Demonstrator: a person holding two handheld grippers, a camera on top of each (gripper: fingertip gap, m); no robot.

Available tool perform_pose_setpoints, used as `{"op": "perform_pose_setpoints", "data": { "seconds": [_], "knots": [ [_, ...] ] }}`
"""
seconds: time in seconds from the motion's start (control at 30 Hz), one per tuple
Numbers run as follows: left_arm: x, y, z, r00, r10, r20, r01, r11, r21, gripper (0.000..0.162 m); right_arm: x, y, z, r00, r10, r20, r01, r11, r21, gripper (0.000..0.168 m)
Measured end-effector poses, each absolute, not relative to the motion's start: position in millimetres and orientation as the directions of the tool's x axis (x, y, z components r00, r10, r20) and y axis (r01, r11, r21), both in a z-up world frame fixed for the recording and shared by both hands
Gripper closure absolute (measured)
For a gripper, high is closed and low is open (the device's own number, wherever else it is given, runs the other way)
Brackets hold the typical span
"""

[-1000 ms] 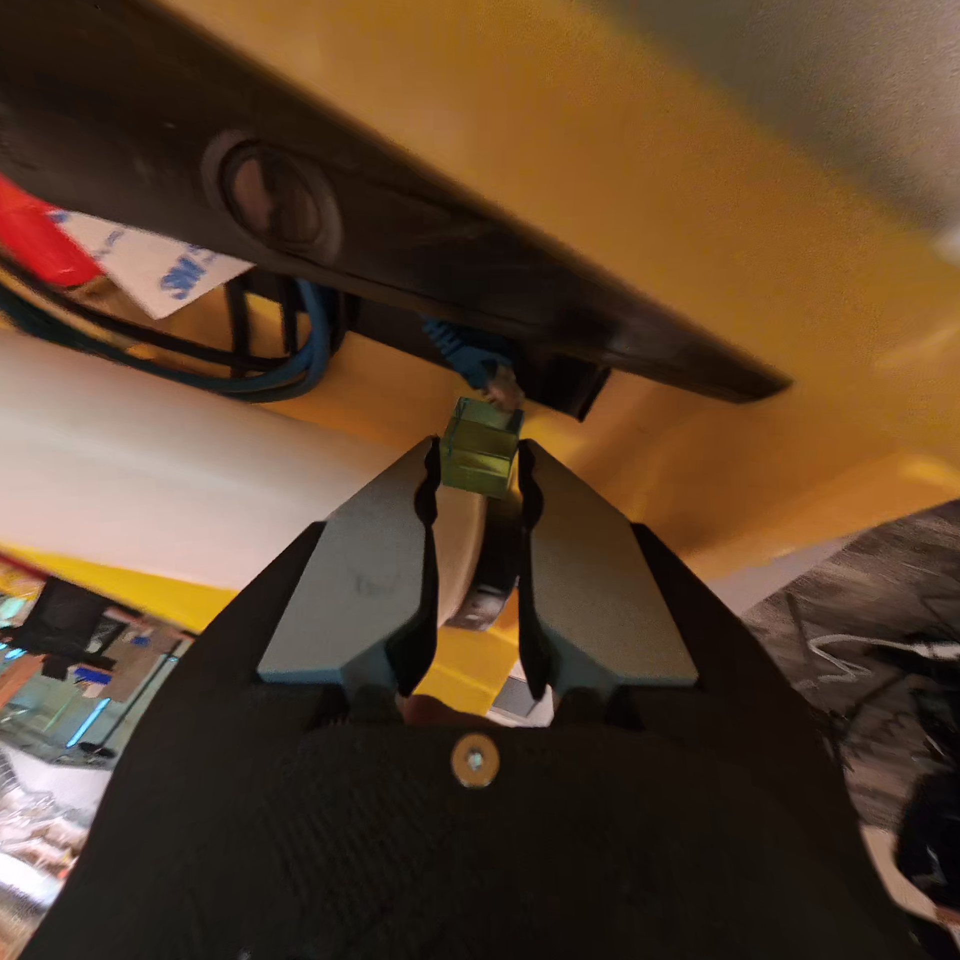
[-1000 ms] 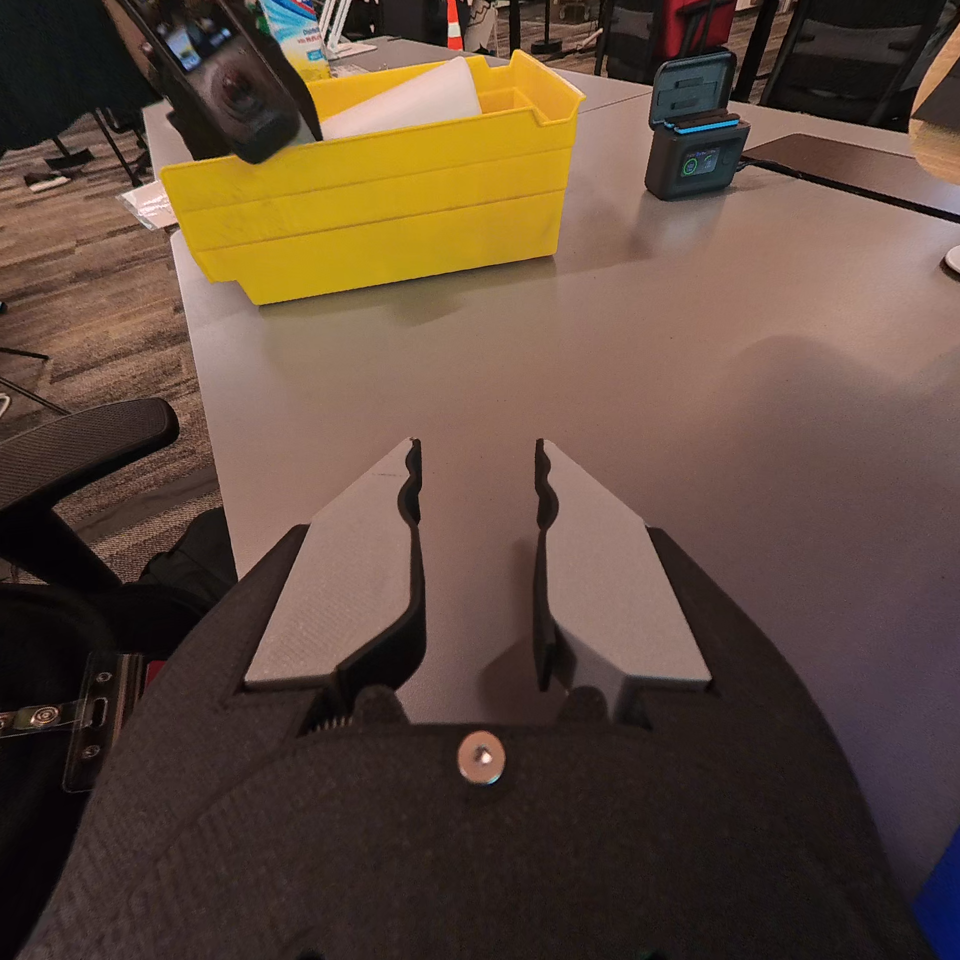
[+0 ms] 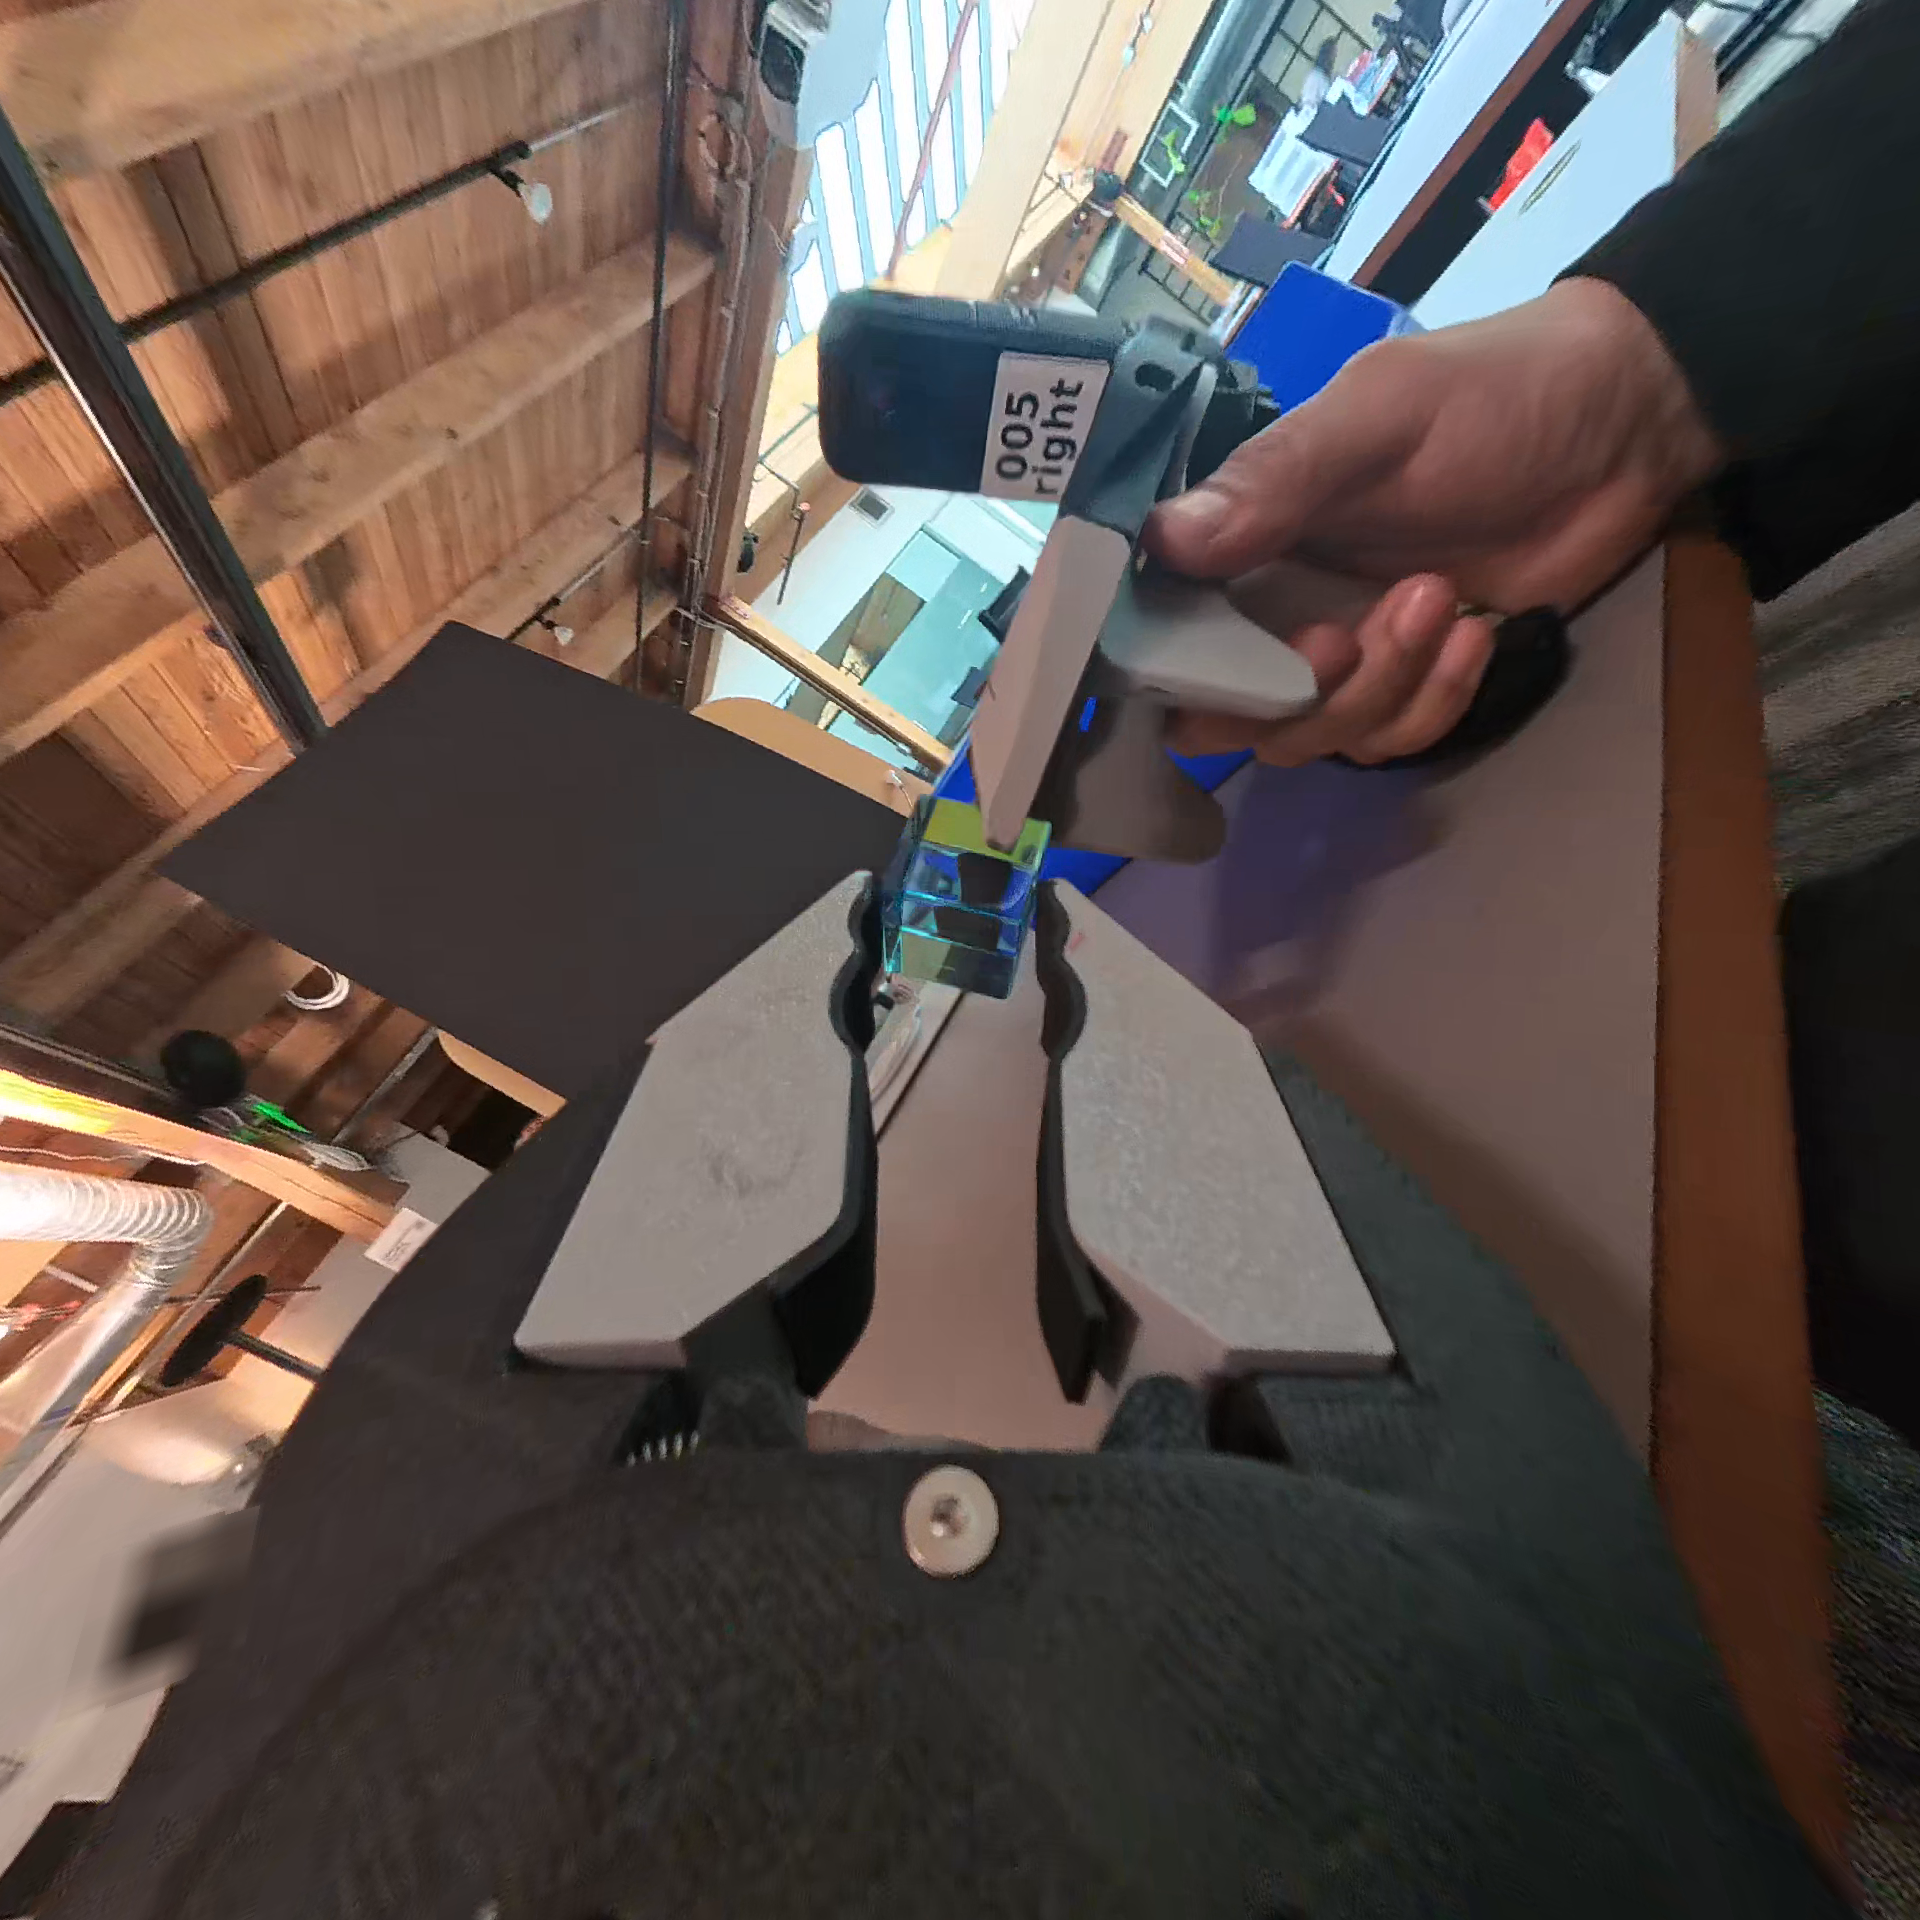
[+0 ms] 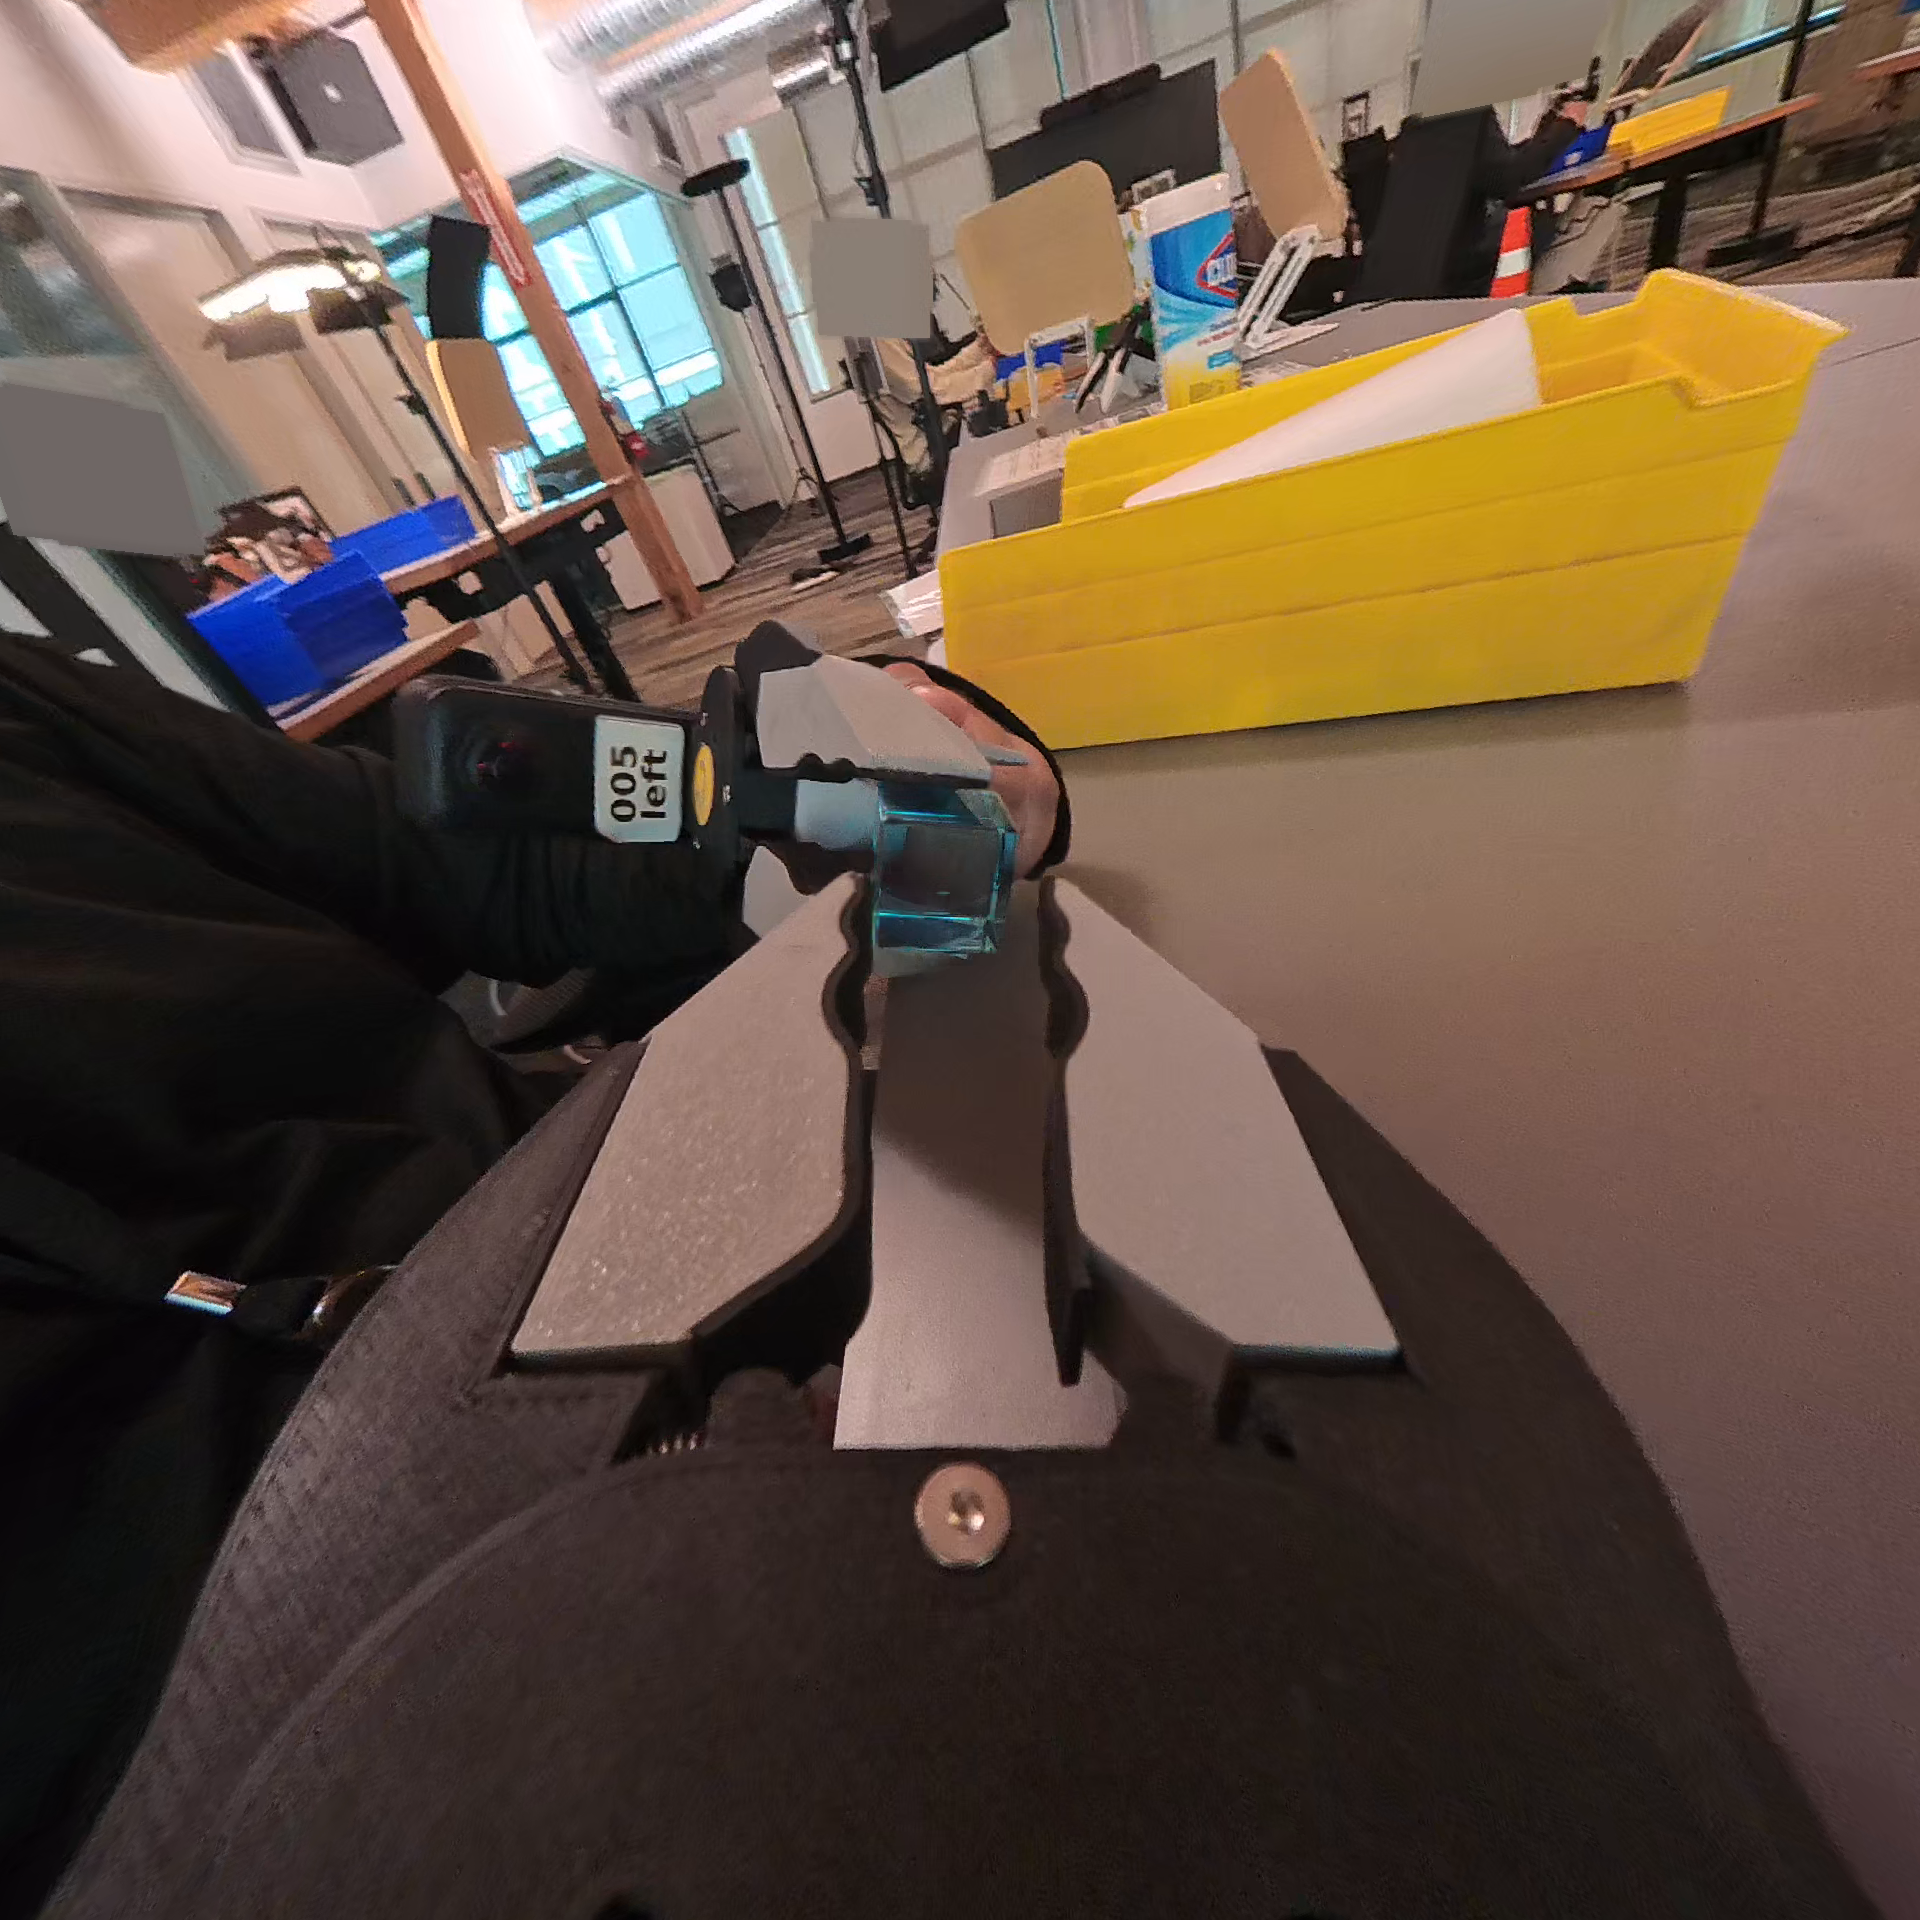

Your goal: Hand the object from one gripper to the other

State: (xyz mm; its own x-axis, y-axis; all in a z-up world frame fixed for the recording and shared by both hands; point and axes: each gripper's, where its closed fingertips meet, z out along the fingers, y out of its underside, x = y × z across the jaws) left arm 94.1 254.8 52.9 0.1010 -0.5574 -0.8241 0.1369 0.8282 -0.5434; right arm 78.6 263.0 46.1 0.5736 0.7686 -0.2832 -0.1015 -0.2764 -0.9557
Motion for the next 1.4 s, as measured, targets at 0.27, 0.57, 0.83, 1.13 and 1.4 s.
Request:
{"op": "perform_pose_setpoints", "data": {
  "seconds": [0.27,0.57,0.83,1.13,1.4],
  "knots": [
    [95,257,51,0.143,-0.494,-0.858,0.103,0.869,-0.484,0.134,69,266,45,0.550,0.783,-0.292,-0.093,-0.290,-0.952,0.144],
    [104,275,36,0.103,-0.575,-0.812,-0.009,0.815,-0.579,0.135,80,284,32,0.695,0.696,-0.181,0.014,-0.265,-0.964,0.144],
    [107,283,31,0.155,-0.508,-0.847,-0.083,0.848,-0.524,0.125,94,294,22,0.839,0.518,0.169,0.286,-0.156,-0.945,0.144],
    [102,323,49,0.127,-0.880,-0.457,-0.102,0.447,-0.889,0.123,135,304,37,0.932,0.328,0.154,0.208,-0.136,-0.969,0.144],
    [89,337,67,-0.023,-1.000,-0.001,0.057,0.000,-0.998,0.124,135,303,36,0.932,0.348,0.099,0.160,-0.152,-0.975,0.144]
  ]
}}
